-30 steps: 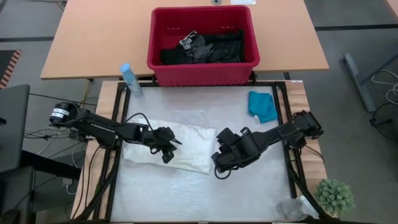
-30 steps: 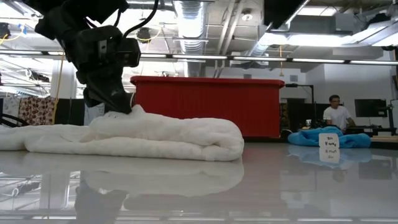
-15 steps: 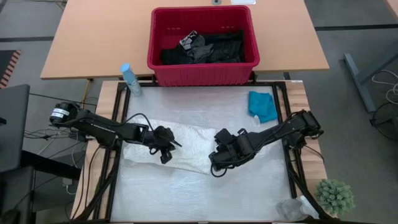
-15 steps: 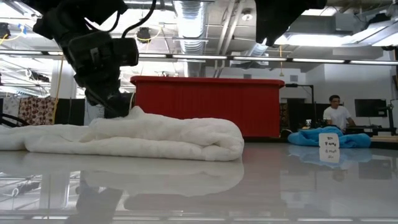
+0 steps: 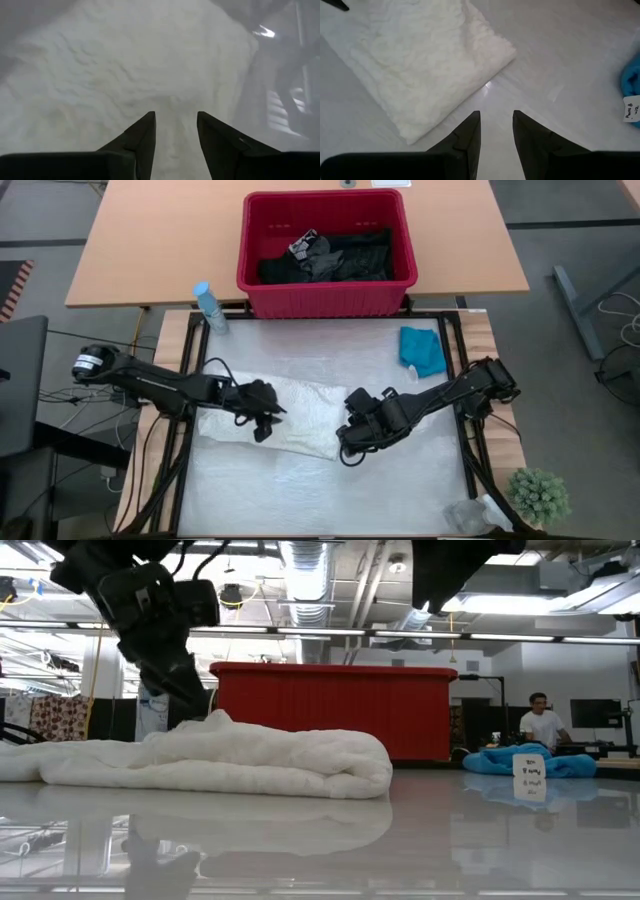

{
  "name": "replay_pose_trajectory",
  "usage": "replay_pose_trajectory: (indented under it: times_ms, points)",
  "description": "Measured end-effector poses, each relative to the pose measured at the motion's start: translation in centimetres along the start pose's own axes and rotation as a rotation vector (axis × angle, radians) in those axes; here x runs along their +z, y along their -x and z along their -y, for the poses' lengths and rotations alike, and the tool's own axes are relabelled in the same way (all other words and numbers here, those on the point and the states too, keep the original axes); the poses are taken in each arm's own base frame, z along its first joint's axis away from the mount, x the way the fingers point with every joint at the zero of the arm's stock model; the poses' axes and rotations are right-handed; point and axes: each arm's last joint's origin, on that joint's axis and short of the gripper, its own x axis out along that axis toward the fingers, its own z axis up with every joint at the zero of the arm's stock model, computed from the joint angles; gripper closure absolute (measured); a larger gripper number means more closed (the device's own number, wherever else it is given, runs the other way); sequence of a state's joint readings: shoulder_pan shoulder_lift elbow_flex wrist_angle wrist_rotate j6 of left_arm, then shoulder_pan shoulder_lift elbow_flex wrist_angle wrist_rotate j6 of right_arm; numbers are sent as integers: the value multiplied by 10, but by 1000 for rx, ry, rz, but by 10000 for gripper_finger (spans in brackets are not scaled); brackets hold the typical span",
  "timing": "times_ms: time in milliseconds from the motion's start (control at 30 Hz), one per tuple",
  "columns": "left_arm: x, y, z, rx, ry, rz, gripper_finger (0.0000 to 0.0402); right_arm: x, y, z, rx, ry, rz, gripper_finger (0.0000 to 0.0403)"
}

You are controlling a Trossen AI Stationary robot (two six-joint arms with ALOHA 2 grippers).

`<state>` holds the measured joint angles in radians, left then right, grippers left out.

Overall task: Fold laundry
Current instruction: Fold the white shirt

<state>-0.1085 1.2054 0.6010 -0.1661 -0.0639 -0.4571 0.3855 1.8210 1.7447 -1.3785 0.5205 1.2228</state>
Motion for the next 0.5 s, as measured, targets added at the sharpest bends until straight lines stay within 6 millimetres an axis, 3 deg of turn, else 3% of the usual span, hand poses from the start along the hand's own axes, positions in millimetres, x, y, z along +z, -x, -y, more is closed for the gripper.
replay_pose_trajectory:
  times_ms: [167, 500]
  points:
    - [2, 6, 0, 41, -69, 42, 266, 0, 0, 0, 0, 1, 0, 265]
    - [0, -14, 2, -2, -8, 13, 266, -4, 2, -2, 7, 13, 1, 265]
